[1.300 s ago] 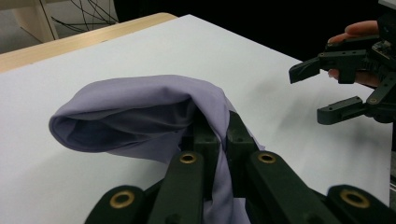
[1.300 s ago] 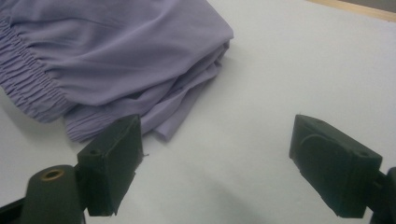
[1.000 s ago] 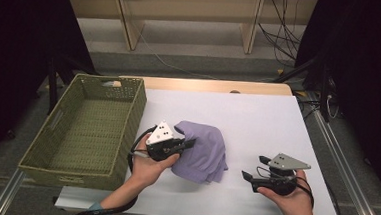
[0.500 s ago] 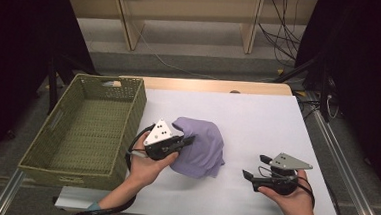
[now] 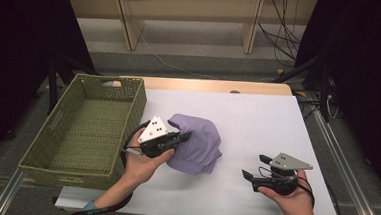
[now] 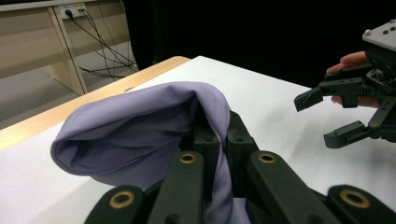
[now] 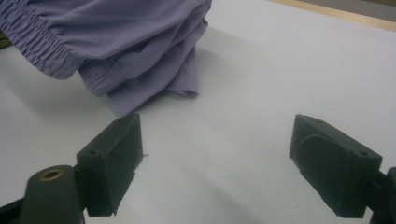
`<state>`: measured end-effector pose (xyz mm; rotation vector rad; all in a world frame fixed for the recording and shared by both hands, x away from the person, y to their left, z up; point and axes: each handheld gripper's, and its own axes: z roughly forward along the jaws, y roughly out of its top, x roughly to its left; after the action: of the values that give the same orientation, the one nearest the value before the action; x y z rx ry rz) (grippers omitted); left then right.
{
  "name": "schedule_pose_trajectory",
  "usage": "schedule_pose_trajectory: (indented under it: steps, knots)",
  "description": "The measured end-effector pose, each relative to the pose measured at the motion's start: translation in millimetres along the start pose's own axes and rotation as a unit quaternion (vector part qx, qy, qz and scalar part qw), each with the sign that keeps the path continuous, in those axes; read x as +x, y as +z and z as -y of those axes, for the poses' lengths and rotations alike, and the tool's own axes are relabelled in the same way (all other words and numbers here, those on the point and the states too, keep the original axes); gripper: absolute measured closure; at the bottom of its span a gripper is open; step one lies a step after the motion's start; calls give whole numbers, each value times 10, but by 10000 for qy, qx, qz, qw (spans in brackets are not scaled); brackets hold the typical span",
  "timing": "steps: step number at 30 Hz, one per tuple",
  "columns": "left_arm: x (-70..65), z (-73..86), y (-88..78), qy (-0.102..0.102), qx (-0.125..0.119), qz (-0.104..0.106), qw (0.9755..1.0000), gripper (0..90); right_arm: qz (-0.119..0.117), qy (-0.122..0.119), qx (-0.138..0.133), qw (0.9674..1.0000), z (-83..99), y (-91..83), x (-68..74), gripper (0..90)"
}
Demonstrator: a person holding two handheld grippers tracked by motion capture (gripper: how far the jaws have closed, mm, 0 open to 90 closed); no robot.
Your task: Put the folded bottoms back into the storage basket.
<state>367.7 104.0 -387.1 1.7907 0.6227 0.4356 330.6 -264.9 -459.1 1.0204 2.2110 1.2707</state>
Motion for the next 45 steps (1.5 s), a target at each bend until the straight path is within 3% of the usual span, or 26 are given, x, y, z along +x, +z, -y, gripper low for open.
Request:
schedule_pose_trajectory:
  steps: [28, 45]
  knots:
    - [81, -113, -172, 58, -374, -274, 9989, 860, -8, -11, 67, 10000, 7, 14, 5, 182]
    - [133, -182, -268, 66, -428, -352, 9984, 860, -16, 1, 66, 10000, 9, 20, 8, 182]
